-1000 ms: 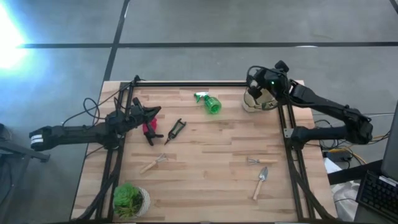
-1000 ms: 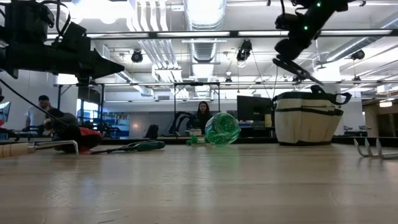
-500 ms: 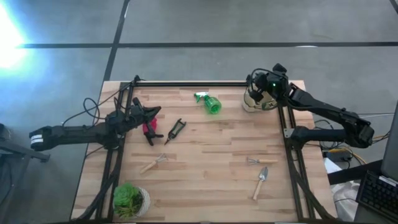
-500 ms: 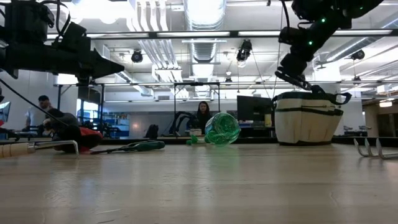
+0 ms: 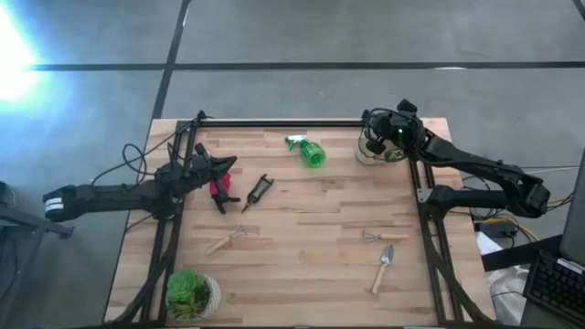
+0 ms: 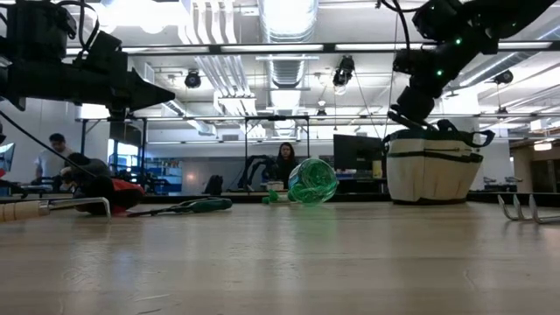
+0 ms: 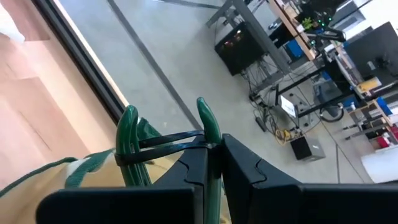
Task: Pick & Place Garden tools in Gardening bag
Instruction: Put the right shear scissors into the gardening bag
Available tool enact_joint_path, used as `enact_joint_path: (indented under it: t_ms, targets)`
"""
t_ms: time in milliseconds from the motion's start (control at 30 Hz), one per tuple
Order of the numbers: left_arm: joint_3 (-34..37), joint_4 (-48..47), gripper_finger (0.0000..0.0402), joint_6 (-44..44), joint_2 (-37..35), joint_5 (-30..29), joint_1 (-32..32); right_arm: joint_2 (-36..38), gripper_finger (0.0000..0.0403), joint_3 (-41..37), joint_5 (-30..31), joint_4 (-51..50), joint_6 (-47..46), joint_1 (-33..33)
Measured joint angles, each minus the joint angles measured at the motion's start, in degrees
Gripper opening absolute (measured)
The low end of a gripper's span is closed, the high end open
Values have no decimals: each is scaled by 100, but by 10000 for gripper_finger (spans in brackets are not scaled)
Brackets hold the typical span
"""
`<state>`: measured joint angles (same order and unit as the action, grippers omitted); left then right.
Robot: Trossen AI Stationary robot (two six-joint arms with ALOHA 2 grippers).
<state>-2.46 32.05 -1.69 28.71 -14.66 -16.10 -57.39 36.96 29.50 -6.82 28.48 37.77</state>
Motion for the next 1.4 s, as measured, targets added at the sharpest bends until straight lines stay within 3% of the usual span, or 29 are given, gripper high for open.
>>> enact_joint_path:
  t_ms: [533, 1033, 1400]
  targets:
    - [2, -2, 14, 1, -2, -1, 1, 0, 17, -517, -301, 288, -345, 388]
    - [2, -2, 14, 0, 0, 0, 0, -13, 17, -539, -755, -312, -819, 393]
    - [2, -2, 14, 2, 0, 0, 2, -15, 17, -476, -769, -430, -935, 388]
